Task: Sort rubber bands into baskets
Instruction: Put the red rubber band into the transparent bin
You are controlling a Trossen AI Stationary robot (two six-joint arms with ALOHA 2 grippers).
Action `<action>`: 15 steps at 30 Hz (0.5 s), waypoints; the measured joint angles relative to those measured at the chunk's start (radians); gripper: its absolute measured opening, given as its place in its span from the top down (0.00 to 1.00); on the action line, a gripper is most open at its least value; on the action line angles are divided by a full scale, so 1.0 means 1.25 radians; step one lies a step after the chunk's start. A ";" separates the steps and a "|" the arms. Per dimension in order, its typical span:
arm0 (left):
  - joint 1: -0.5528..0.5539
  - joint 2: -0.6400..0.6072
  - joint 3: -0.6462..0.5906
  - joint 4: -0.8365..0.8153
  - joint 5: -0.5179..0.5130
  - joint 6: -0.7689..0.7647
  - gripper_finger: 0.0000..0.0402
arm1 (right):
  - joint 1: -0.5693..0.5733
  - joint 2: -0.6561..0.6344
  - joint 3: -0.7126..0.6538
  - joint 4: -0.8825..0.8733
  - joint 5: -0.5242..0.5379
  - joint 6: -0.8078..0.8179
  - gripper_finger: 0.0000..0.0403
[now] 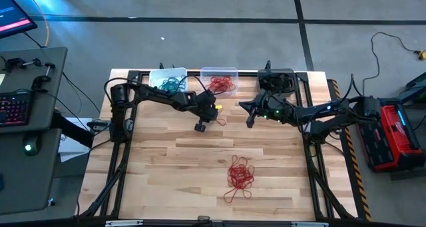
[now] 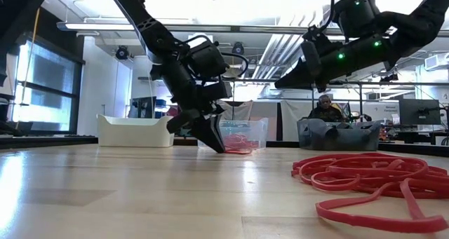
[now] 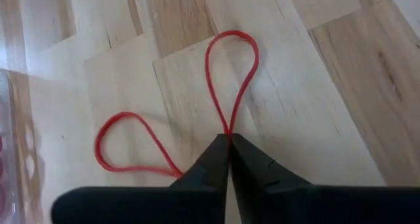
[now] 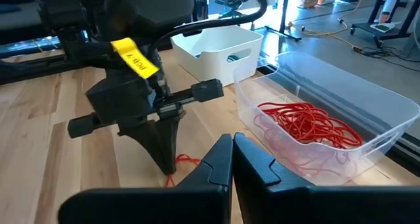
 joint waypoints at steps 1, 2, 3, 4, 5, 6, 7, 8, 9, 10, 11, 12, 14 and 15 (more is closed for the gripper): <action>0.000 -0.008 -0.001 -0.002 -0.002 -0.005 0.99 | 0.003 0.000 0.000 0.000 0.000 0.000 1.00; 0.000 -0.015 -0.001 -0.003 -0.002 -0.011 0.99 | 0.006 0.000 0.000 0.000 0.000 0.000 1.00; 0.000 -0.020 -0.002 -0.004 -0.002 -0.019 0.99 | 0.009 0.000 0.000 0.000 0.000 0.000 1.00; 0.000 -0.027 -0.003 -0.007 -0.005 -0.027 0.99 | 0.011 0.000 0.000 0.000 0.000 0.000 1.00; 0.000 -0.038 -0.004 -0.013 -0.010 -0.038 1.00 | 0.015 0.000 0.000 0.000 0.000 0.000 1.00; 0.000 -0.049 -0.007 -0.024 -0.012 -0.048 1.00 | 0.018 0.000 0.000 0.000 0.000 -0.002 1.00; 0.000 -0.061 -0.008 -0.027 -0.013 -0.060 1.00 | 0.020 0.000 0.000 0.000 0.000 -0.005 1.00; 0.000 -0.074 -0.007 -0.021 -0.014 -0.068 1.00 | 0.022 0.000 0.000 0.000 0.000 -0.010 1.00; 0.000 -0.087 -0.006 -0.017 -0.015 -0.080 1.00 | 0.024 0.000 0.000 0.000 0.000 -0.014 1.00; 0.000 -0.102 -0.005 -0.015 -0.021 -0.093 1.00 | 0.026 0.000 0.000 0.000 0.000 -0.015 1.00; 0.000 -0.114 -0.005 -0.014 -0.026 -0.108 1.00 | 0.026 0.000 0.000 0.000 0.000 -0.015 1.00; 0.000 -0.125 -0.005 -0.010 -0.036 -0.119 1.00 | 0.026 0.000 0.000 0.000 0.000 -0.015 1.00; 0.003 -0.145 -0.005 -0.006 -0.062 -0.132 1.00 | 0.026 0.000 0.000 0.000 0.000 -0.015 1.00; 0.006 -0.158 -0.005 0.002 -0.074 -0.132 1.00 | 0.026 0.000 0.000 0.000 0.000 -0.015 1.00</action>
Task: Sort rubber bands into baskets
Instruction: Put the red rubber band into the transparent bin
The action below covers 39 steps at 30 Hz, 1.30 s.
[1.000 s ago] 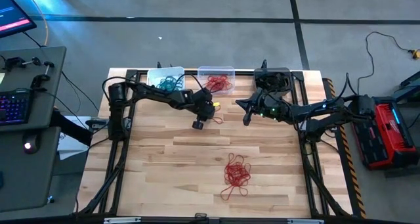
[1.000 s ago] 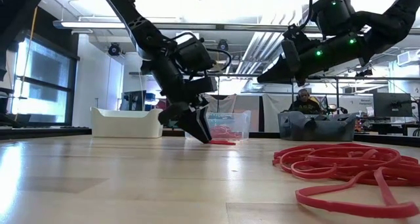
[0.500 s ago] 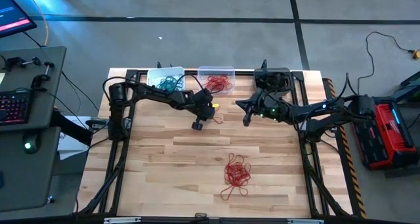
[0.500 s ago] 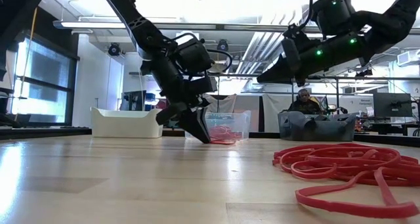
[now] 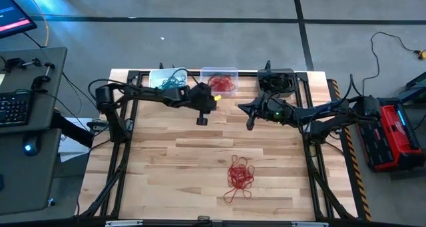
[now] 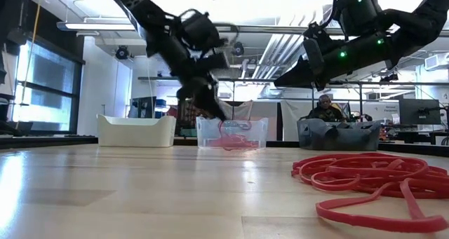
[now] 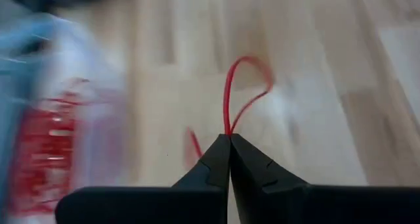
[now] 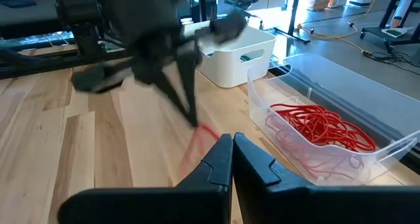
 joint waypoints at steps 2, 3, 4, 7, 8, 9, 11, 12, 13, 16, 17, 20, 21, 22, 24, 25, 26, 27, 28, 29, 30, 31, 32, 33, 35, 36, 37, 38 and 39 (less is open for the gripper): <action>0.008 -0.022 0.000 0.023 -0.029 -0.010 1.00 | 0.000 0.000 0.000 0.000 0.000 0.000 1.00; 0.015 -0.033 0.001 0.036 -0.039 -0.018 1.00 | 0.000 0.000 0.000 0.000 0.000 0.000 1.00; 0.023 -0.041 0.001 0.047 -0.049 -0.027 1.00 | 0.000 0.000 0.000 0.000 0.000 0.000 1.00; 0.049 -0.061 0.001 0.081 -0.059 -0.049 1.00 | 0.000 0.000 0.000 0.000 0.000 0.000 1.00; 0.059 -0.066 0.001 0.095 -0.060 -0.048 1.00 | 0.000 0.000 0.000 0.000 0.000 0.000 1.00; 0.069 -0.069 0.001 0.110 -0.060 -0.048 1.00 | 0.000 0.000 0.000 0.000 0.000 0.000 1.00; 0.088 -0.070 0.002 0.139 -0.060 -0.048 1.00 | 0.000 0.000 0.000 0.000 0.000 0.000 1.00; 0.097 -0.070 0.002 0.148 -0.060 -0.048 1.00 | 0.000 0.000 0.000 0.000 0.000 0.000 1.00; 0.104 -0.069 0.002 0.155 -0.060 -0.048 1.00 | 0.000 0.000 0.000 0.000 0.000 0.000 1.00; 0.123 -0.069 0.011 0.166 -0.056 -0.048 1.00 | 0.000 0.000 0.000 0.000 0.000 0.000 1.00; 0.131 -0.069 0.018 0.166 -0.052 -0.048 1.00 | 0.000 0.000 0.000 0.000 0.000 0.000 1.00; 0.151 -0.069 0.042 0.167 -0.038 -0.044 1.00 | 0.000 0.000 0.000 0.000 0.001 0.000 1.00; 0.158 -0.068 0.050 0.166 -0.029 -0.044 1.00 | 0.000 0.000 0.000 0.000 0.001 0.000 1.00; 0.164 -0.066 0.057 0.165 -0.024 -0.044 1.00 | 0.000 0.000 0.000 0.000 0.001 0.000 1.00; 0.175 -0.066 0.068 0.156 -0.016 -0.041 1.00 | 0.000 0.000 0.000 0.000 0.001 0.000 1.00; 0.178 -0.066 0.070 0.151 -0.012 -0.038 1.00 | 0.000 0.000 0.000 0.000 0.001 0.000 1.00; 0.181 -0.064 0.071 0.150 -0.011 -0.033 1.00 | 0.000 0.000 0.000 0.000 0.001 0.000 1.00; 0.183 -0.062 0.071 0.146 -0.011 -0.028 1.00 | 0.000 0.000 0.000 0.000 0.001 0.000 1.00; 0.183 -0.060 0.071 0.138 -0.008 -0.027 1.00 | 0.000 0.000 0.000 0.000 0.001 0.000 1.00; 0.185 -0.058 0.071 0.130 -0.007 -0.026 1.00 | 0.000 0.000 0.000 0.000 0.001 0.000 1.00; 0.186 -0.050 0.071 0.132 -0.005 -0.026 1.00 | 0.000 0.000 0.000 0.000 0.001 0.000 1.00; 0.186 -0.043 0.071 0.139 -0.003 -0.022 1.00 | 0.000 0.000 0.000 0.000 0.001 0.000 1.00; 0.187 -0.035 0.071 0.139 -0.002 -0.019 1.00 | 0.000 0.000 0.000 0.000 0.001 0.000 1.00; 0.189 -0.024 0.071 0.143 -0.002 -0.015 1.00 | 0.000 0.000 0.000 0.000 0.001 0.000 1.00; 0.193 0.000 0.071 0.151 -0.002 -0.013 1.00 | 0.000 0.000 0.000 0.000 0.001 0.000 1.00; 0.195 0.011 0.071 0.150 -0.002 -0.013 1.00 | 0.000 0.000 0.000 0.000 0.001 0.000 1.00; 0.197 0.022 0.071 0.150 -0.002 -0.013 1.00 | 0.000 0.000 0.000 0.000 0.001 0.002 1.00; 0.198 0.031 0.071 0.151 -0.002 -0.013 1.00 | 0.000 0.000 0.000 0.000 0.001 0.002 1.00; 0.201 0.040 0.071 0.150 -0.002 -0.013 1.00 | 0.000 0.000 0.000 0.000 0.001 0.002 1.00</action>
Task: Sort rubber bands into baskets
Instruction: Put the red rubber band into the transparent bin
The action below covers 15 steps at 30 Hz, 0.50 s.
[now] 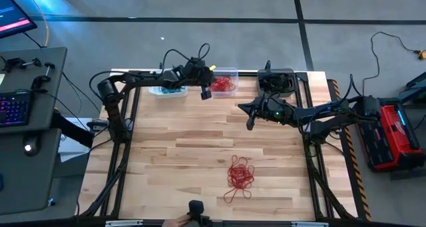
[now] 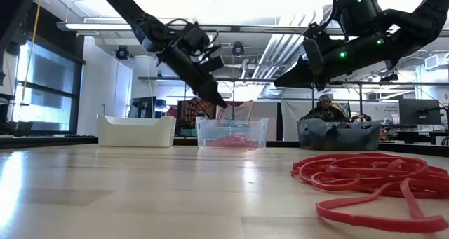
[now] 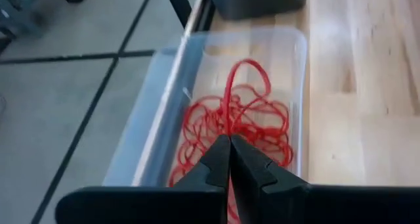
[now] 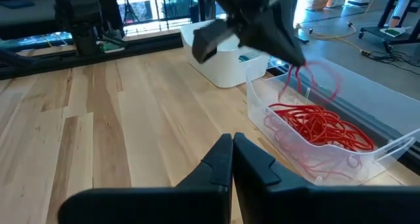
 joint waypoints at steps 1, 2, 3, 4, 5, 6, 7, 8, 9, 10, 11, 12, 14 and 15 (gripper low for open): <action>0.003 0.007 0.000 -0.003 0.001 0.000 1.00 | 0.000 0.000 0.000 0.000 0.000 -0.001 1.00; 0.003 0.013 0.000 -0.005 0.005 0.000 1.00 | 0.000 0.000 0.000 0.000 0.000 -0.002 1.00; 0.007 0.016 0.000 -0.012 0.019 0.000 1.00 | 0.000 0.000 0.000 0.000 0.000 -0.002 1.00; 0.008 0.017 0.000 -0.017 0.033 0.000 1.00 | 0.000 0.000 0.000 0.000 0.000 -0.002 1.00; 0.008 0.018 0.000 -0.018 0.045 0.000 1.00 | 0.000 0.000 0.000 0.000 0.000 -0.002 1.00; 0.008 0.017 0.000 -0.019 0.059 0.001 1.00 | 0.000 0.000 0.000 0.000 0.000 -0.002 1.00; 0.008 0.017 0.000 -0.022 0.070 0.001 1.00 | 0.000 0.000 0.000 0.000 0.000 -0.002 1.00; 0.008 0.017 0.000 -0.025 0.076 0.004 0.99 | 0.000 0.000 0.000 0.000 0.000 -0.002 1.00; 0.007 0.017 0.000 -0.027 0.076 0.008 0.99 | 0.000 0.000 0.000 0.000 0.000 -0.002 1.00; 0.007 0.017 0.000 -0.027 0.076 0.008 0.98 | 0.000 0.000 0.000 0.000 0.000 -0.002 1.00; 0.007 0.017 0.000 -0.028 0.076 0.008 0.97 | 0.000 0.000 0.000 0.000 0.000 -0.002 1.00; 0.007 0.017 0.000 -0.029 0.076 0.007 0.95 | 0.000 0.000 0.000 0.000 0.000 -0.002 1.00; 0.007 0.017 0.000 -0.035 0.076 -0.002 0.92 | 0.000 0.000 0.000 0.000 0.000 -0.002 1.00; 0.007 0.017 0.000 -0.037 0.076 -0.005 0.91 | 0.000 0.000 0.000 0.000 0.000 -0.002 1.00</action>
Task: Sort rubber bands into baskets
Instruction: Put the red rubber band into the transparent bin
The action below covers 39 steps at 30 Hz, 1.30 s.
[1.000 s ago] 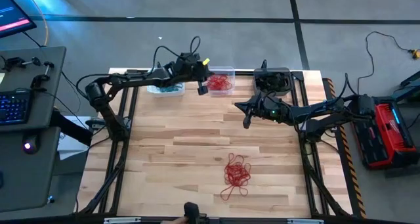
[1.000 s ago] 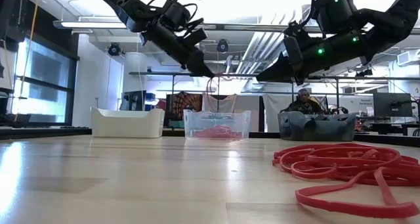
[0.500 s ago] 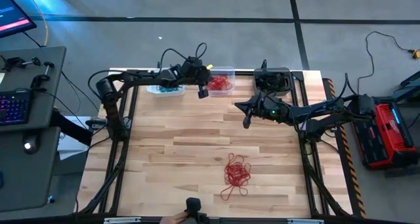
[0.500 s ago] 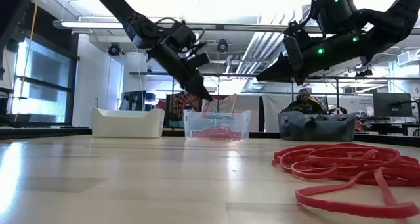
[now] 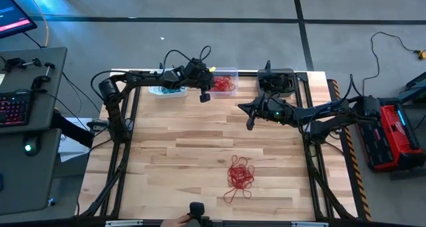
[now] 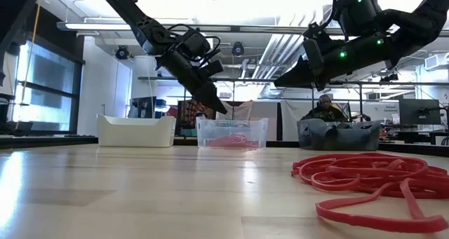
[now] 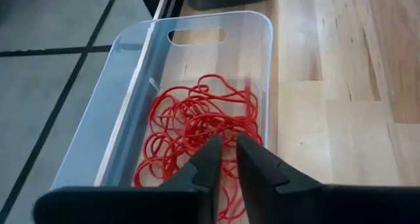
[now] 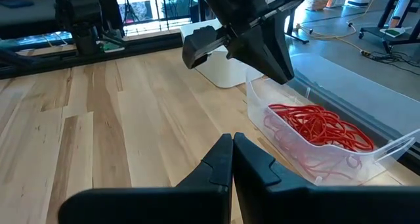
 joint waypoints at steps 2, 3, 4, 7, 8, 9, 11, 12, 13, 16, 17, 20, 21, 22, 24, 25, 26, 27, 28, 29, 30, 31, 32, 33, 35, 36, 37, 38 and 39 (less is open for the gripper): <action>0.000 0.000 0.000 -0.001 0.000 -0.001 0.87 | 0.000 0.000 0.000 0.000 0.000 0.000 1.00; 0.000 0.000 0.000 -0.003 0.000 -0.001 0.86 | 0.000 0.000 0.000 -0.002 0.000 0.000 1.00; 0.000 0.000 0.000 -0.004 -0.003 -0.005 0.84 | 0.000 0.000 0.000 -0.004 0.000 0.000 1.00; 0.000 0.000 0.000 -0.003 -0.037 -0.022 0.81 | 0.000 0.000 0.000 -0.011 0.000 0.005 1.00; 0.000 0.000 0.000 -0.003 -0.052 -0.023 0.81 | 0.000 0.000 0.000 -0.012 0.000 0.008 1.00; 0.000 0.000 0.000 -0.004 -0.062 -0.023 0.81 | 0.000 0.000 0.000 -0.015 0.000 0.013 1.00; 0.000 0.000 0.000 -0.004 -0.062 -0.024 0.83 | 0.000 0.000 0.000 -0.020 0.000 0.015 1.00; 0.000 0.000 0.000 -0.004 -0.058 -0.029 0.85 | 0.000 0.000 0.000 -0.022 0.000 0.015 1.00; 0.000 0.000 0.000 -0.004 -0.053 -0.035 0.86 | 0.000 0.000 0.000 -0.025 0.000 0.016 1.00; -0.006 0.000 -0.001 -0.003 -0.042 -0.044 0.93 | 0.000 0.000 0.000 -0.032 0.000 0.025 1.00; -0.009 0.000 -0.004 0.003 -0.041 -0.044 0.96 | 0.000 0.000 0.000 -0.035 0.000 0.026 1.00; -0.014 -0.006 -0.026 0.048 -0.040 -0.058 0.99 | 0.000 0.000 0.000 -0.037 0.000 0.027 1.00; -0.015 -0.010 -0.036 0.063 -0.039 -0.064 0.99 | 0.000 0.000 0.000 -0.036 0.000 0.027 1.00; -0.017 -0.015 -0.047 0.087 -0.040 -0.071 0.99 | 0.000 0.000 0.000 -0.037 0.000 0.027 1.00; -0.018 -0.033 -0.078 0.136 -0.046 -0.081 0.99 | 0.000 0.000 0.000 -0.037 0.000 0.027 1.00; -0.020 -0.043 -0.093 0.152 -0.046 -0.085 1.00 | 0.000 0.000 0.000 -0.037 0.000 0.027 1.00; -0.023 -0.051 -0.106 0.169 -0.047 -0.087 1.00 | 0.000 0.000 0.000 -0.037 0.000 0.027 1.00; -0.027 -0.062 -0.120 0.183 -0.048 -0.092 1.00 | 0.000 0.000 0.000 -0.037 0.000 0.027 1.00; -0.032 -0.074 -0.134 0.185 -0.048 -0.095 1.00 | 0.000 0.000 0.000 -0.037 0.000 0.027 1.00; -0.037 -0.085 -0.145 0.191 -0.046 -0.098 1.00 | 0.000 0.000 0.000 -0.036 0.000 0.027 1.00; -0.043 -0.095 -0.155 0.197 -0.047 -0.099 1.00 | 0.000 0.000 0.000 -0.036 0.000 0.027 1.00; -0.049 -0.105 -0.167 0.197 -0.047 -0.099 1.00 | 0.000 0.000 0.000 -0.036 0.000 0.023 1.00; -0.056 -0.114 -0.179 0.196 -0.046 -0.099 1.00 | 0.000 0.000 0.000 -0.036 0.000 0.021 1.00; -0.064 -0.123 -0.189 0.198 -0.047 -0.100 1.00 | 0.000 0.000 0.000 -0.036 0.000 0.020 1.00; -0.081 -0.140 -0.212 0.203 -0.048 -0.100 1.00 | 0.000 0.000 0.000 -0.035 -0.001 0.020 1.00; -0.090 -0.148 -0.223 0.213 -0.047 -0.102 1.00 | 0.000 0.000 0.000 -0.035 -0.001 0.019 1.00; -0.099 -0.158 -0.236 0.226 -0.047 -0.105 1.00 | 0.000 0.000 0.000 -0.035 -0.002 0.018 1.00; -0.108 -0.167 -0.249 0.237 -0.047 -0.107 1.00 | 0.000 0.000 0.000 -0.035 -0.005 0.018 1.00; -0.116 -0.177 -0.262 0.248 -0.046 -0.110 1.00 | 0.000 0.000 0.000 -0.034 -0.005 0.018 1.00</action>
